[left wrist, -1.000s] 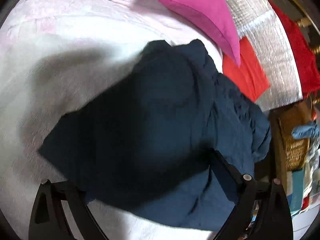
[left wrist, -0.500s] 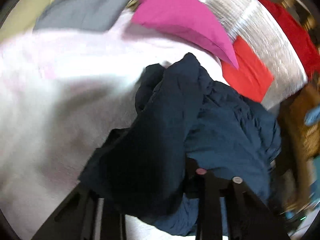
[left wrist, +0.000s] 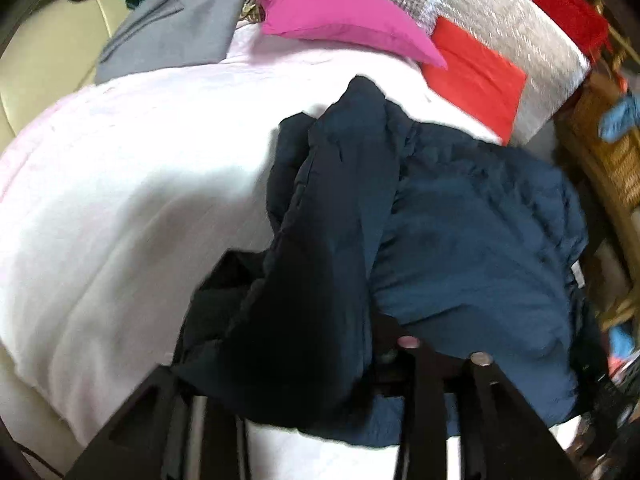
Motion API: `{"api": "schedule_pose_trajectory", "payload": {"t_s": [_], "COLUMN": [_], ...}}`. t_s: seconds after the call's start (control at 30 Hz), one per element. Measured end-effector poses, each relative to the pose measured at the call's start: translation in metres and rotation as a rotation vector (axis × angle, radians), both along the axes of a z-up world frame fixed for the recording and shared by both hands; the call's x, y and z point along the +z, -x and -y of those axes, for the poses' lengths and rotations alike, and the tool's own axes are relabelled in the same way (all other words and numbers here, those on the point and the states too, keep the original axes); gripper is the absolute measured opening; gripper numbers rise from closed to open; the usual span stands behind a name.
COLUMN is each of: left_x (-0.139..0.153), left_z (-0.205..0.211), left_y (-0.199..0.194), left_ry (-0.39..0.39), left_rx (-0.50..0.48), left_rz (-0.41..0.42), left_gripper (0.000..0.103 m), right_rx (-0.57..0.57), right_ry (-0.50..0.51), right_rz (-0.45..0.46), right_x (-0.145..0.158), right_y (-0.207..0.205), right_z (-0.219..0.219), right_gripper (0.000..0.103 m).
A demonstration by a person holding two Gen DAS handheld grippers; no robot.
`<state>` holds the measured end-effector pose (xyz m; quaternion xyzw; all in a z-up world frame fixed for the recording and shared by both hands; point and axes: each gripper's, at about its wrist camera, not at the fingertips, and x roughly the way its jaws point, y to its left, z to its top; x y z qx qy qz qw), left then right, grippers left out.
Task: Fold large clothes
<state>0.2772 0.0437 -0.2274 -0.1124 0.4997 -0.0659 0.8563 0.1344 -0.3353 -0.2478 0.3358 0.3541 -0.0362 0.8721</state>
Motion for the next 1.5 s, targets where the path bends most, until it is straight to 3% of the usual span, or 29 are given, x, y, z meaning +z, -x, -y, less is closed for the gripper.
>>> {"api": "schedule_pose_trajectory", "payload": {"t_s": [0.03,0.07,0.2,0.3,0.43,0.5,0.57,0.6,0.67,0.73,0.87,0.97,1.17,1.33,1.5], "left_x": [-0.002,-0.002,0.012,0.041,0.081,0.096,0.1,0.1,0.096,0.087,0.064,0.048,0.021,0.015,0.015], "left_z": [0.003,-0.002,-0.034,-0.044,-0.016,0.012,0.039,0.056,0.075,0.091,0.104,0.101,0.096,0.1,0.102], "left_y": [-0.004,-0.002,0.021,0.047,0.05,0.05,0.046,0.039,0.038,0.026,0.008,-0.006,-0.024,-0.025,-0.026], "left_ry": [-0.02,-0.016,0.004,-0.15,-0.268,-0.317,-0.357,-0.377,-0.41,-0.433,-0.414,-0.404,-0.334,-0.347,-0.354], "left_rx": [0.008,0.014,0.022,0.037,-0.016,-0.056,-0.105,-0.13,-0.178,-0.202,-0.206,-0.192,-0.163,-0.172,-0.183], "left_rz": [-0.013,-0.025,-0.093,0.015,0.163,0.236,0.291,0.311,0.337,0.339,0.298,0.261,0.217,0.24,0.246], "left_gripper": [0.064,0.066,0.069,0.069,0.072,0.077,0.08,0.08,0.08,0.08,0.08,0.08,0.08,0.082,0.082], "right_rx": [-0.005,-0.011,0.019,0.04,0.091,0.126,0.165,0.186,0.202,0.185,0.156,0.162,0.151,0.14,0.147], "right_ry": [-0.021,-0.036,-0.092,-0.01,0.096,0.182,0.243,0.263,0.317,0.326,0.291,0.313,0.328,0.338,0.365], "right_rz": [-0.022,-0.052,-0.134,-0.16,-0.028,0.008,0.01,0.007,-0.016,-0.02,-0.075,-0.071,-0.103,-0.122,-0.044], "right_x": [-0.003,-0.004,0.009,0.036,0.081,0.092,0.092,0.087,0.078,0.068,0.04,0.027,0.029,0.035,0.063], "right_y": [0.003,0.006,0.04,0.071,0.078,0.062,0.039,0.026,-0.01,-0.028,-0.073,-0.083,-0.087,-0.096,-0.125], "right_z": [0.003,0.005,0.014,0.018,0.009,-0.009,-0.026,-0.034,-0.052,-0.053,-0.05,-0.053,-0.063,-0.069,-0.082], "right_gripper": [0.054,0.068,0.074,0.075,0.074,0.071,0.058,0.057,0.047,0.047,0.047,0.047,0.049,0.049,0.049]}}
